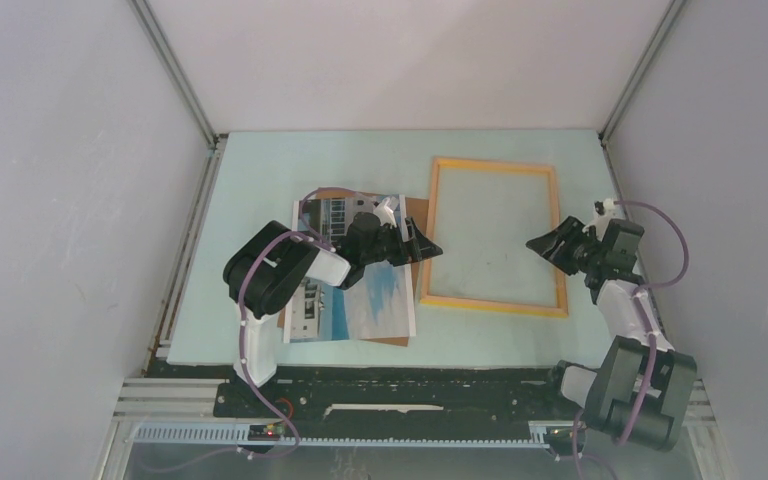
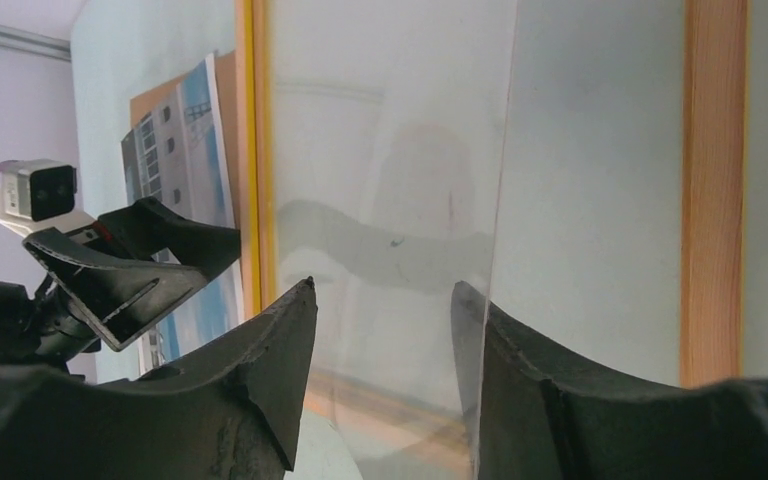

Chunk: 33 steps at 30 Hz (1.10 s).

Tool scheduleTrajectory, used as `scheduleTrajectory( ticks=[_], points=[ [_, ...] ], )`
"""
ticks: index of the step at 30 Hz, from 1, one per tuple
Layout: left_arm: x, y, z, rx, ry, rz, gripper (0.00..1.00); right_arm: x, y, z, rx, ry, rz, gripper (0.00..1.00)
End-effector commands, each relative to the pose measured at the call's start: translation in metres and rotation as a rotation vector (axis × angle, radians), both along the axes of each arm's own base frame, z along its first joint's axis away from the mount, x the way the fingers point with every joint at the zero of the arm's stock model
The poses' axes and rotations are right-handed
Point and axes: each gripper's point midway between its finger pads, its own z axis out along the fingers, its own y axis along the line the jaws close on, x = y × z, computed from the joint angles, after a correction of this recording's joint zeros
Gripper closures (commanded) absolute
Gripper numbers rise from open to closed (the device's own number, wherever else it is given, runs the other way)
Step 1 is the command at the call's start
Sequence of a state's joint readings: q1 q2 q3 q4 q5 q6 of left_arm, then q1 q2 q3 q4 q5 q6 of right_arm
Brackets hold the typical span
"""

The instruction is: Put the photo into the frame

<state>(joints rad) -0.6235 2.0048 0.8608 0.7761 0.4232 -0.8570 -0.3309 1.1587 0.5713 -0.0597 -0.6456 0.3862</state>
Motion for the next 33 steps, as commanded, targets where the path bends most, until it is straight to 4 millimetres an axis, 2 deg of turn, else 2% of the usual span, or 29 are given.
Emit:
scheduleTrajectory(
  ticks=[1, 12, 33],
  points=[
    [-0.0050, -0.0048, -0.0018, 0.015, 0.013, -0.023, 0.09, 0.0031, -0.0004, 0.0031, -0.053, 0.004, 0.003, 0.39],
    [-0.0058, -0.0050, -0.0011, 0.014, 0.013, -0.025, 0.09, 0.0023, -0.0023, -0.0009, -0.172, 0.065, -0.023, 0.25],
    [-0.0061, -0.0046, -0.0010, 0.014, 0.012, -0.026, 0.09, 0.0105, -0.0062, -0.0011, -0.256, 0.094, -0.025, 0.15]
  ],
)
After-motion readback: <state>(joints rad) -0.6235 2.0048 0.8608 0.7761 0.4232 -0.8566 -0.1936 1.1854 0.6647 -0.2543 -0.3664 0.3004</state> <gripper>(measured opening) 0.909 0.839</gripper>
